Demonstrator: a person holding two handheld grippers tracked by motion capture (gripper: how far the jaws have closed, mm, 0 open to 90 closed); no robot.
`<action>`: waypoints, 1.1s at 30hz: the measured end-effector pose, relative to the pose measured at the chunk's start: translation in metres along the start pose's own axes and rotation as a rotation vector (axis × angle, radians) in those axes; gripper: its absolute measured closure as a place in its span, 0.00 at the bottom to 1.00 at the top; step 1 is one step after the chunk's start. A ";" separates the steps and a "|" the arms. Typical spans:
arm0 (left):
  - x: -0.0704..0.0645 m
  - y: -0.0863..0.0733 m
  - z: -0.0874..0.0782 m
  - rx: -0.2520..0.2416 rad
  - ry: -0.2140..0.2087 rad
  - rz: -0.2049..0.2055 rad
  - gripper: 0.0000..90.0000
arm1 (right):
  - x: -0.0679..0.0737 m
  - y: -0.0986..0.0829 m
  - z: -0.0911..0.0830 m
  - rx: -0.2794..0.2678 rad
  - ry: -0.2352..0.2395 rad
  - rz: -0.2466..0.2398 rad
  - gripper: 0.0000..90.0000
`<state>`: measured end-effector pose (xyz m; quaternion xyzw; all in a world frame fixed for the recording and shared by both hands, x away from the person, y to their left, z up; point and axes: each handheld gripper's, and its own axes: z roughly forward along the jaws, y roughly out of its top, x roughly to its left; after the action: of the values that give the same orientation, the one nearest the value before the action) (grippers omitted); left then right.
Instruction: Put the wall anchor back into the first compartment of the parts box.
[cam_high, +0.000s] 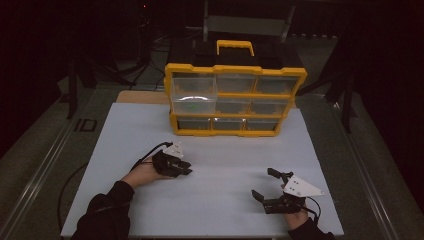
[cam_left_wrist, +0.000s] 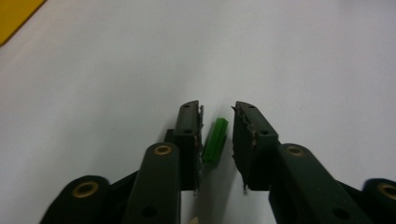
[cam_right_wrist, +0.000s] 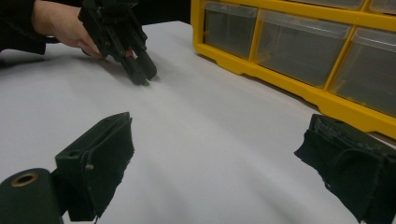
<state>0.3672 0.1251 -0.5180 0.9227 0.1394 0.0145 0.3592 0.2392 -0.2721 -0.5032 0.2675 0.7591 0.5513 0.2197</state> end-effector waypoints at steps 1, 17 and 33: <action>0.000 0.000 0.000 0.000 0.000 0.000 0.81 | 0.000 0.000 0.000 0.001 0.001 0.001 0.09; -0.009 0.024 -0.018 0.025 -0.039 0.061 0.93 | 0.000 0.000 0.000 0.002 -0.002 0.003 0.09; -0.021 0.079 -0.093 -0.040 -0.034 0.135 0.93 | 0.000 0.000 -0.001 0.001 -0.003 0.003 0.09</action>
<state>0.3551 0.1250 -0.3948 0.9228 0.0702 0.0259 0.3781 0.2390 -0.2726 -0.5026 0.2698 0.7587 0.5506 0.2199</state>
